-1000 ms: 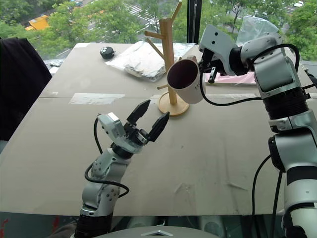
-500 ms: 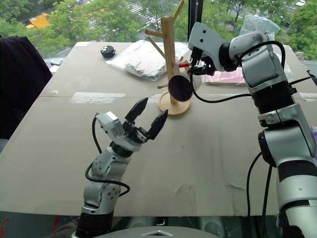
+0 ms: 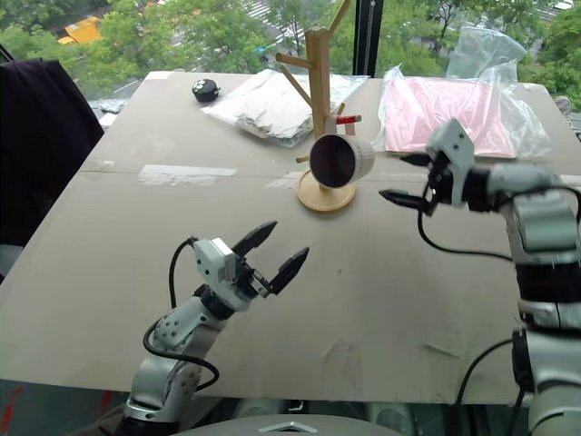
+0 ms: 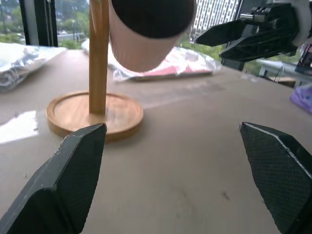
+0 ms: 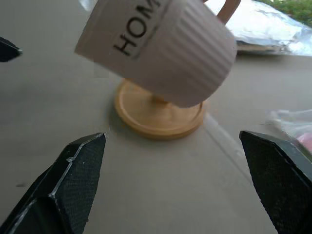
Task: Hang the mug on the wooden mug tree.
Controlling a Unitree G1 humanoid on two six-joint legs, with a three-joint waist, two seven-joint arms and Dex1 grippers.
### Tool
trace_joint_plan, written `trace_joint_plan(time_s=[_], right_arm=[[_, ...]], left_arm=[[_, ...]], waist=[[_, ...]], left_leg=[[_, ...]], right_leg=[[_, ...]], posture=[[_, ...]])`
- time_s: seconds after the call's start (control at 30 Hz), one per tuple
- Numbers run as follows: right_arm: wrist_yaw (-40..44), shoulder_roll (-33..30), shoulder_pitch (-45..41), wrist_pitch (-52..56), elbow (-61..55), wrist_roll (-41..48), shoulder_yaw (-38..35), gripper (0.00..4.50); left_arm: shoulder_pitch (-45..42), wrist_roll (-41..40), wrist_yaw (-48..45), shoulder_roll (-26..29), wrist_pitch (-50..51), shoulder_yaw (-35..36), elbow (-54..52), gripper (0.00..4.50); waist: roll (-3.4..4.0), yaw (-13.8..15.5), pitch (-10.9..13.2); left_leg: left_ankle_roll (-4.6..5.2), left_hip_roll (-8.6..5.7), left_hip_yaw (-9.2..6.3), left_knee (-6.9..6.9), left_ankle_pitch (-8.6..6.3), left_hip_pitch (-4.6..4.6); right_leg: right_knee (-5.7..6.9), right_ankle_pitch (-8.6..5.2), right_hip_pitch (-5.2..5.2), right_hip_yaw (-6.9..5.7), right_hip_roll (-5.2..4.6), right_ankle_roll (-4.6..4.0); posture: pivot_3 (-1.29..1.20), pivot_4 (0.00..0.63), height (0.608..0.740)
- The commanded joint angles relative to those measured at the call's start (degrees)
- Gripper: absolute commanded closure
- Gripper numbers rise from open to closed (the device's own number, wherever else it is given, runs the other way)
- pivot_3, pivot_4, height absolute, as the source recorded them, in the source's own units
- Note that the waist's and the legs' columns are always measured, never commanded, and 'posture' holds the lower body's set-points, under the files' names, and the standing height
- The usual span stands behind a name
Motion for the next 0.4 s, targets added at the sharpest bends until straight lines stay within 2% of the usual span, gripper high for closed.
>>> trace_joint_plan(time_s=[0.03, 0.17, 0.27, 0.4], right_arm=[[-3.77, 2.26, 9.58, -0.99, -8.82, 4.70, -6.19, 0.06], [-6.58, 7.09, 25.15, -10.25, -13.01, 2.11, -6.49, 0.06], [-7.33, 9.20, 30.86, -16.97, -11.27, 0.61, -6.03, 0.06], [-7.62, 10.21, 34.68, -23.79, -7.73, -1.70, -4.22, 0.06]], left_arm=[[2.79, -0.70, -0.95, 2.58, 1.92, 1.37, -3.25, 0.00], [6.90, -0.17, -0.31, 5.32, 5.27, 2.31, -3.14, 0.00], [8.30, 1.77, 0.09, 5.92, 5.00, 2.57, -1.28, 0.00], [8.09, 2.81, 0.28, 6.17, 4.84, 3.21, 0.44, 0.00]], waist=[[-0.03, -0.07, -0.01], [-0.08, -0.25, -0.02], [-0.07, -0.73, 0.05], [-0.19, -1.18, -0.01]], left_leg=[[0.00, 0.02, -0.04, 0.02, 0.00, 0.09], [0.00, 0.04, 0.02, 0.03, 0.01, 0.32], [0.00, 0.06, 0.30, 0.04, 0.01, 0.86], [0.00, 0.09, 0.32, 0.08, 0.01, 1.02]], right_leg=[[0.00, 0.00, 0.11, -0.02, 0.03, 0.00], [0.04, -0.15, 0.24, 0.11, 0.14, -0.24], [0.06, -0.22, 0.64, 0.34, 0.17, -0.10], [0.06, -0.27, 0.78, 0.37, 0.19, -0.02]], posture=[[0.00, 0.150, 0.740], [0.00, 0.150, 0.740], [0.00, 0.150, 0.740], [0.00, 0.150, 0.740]])
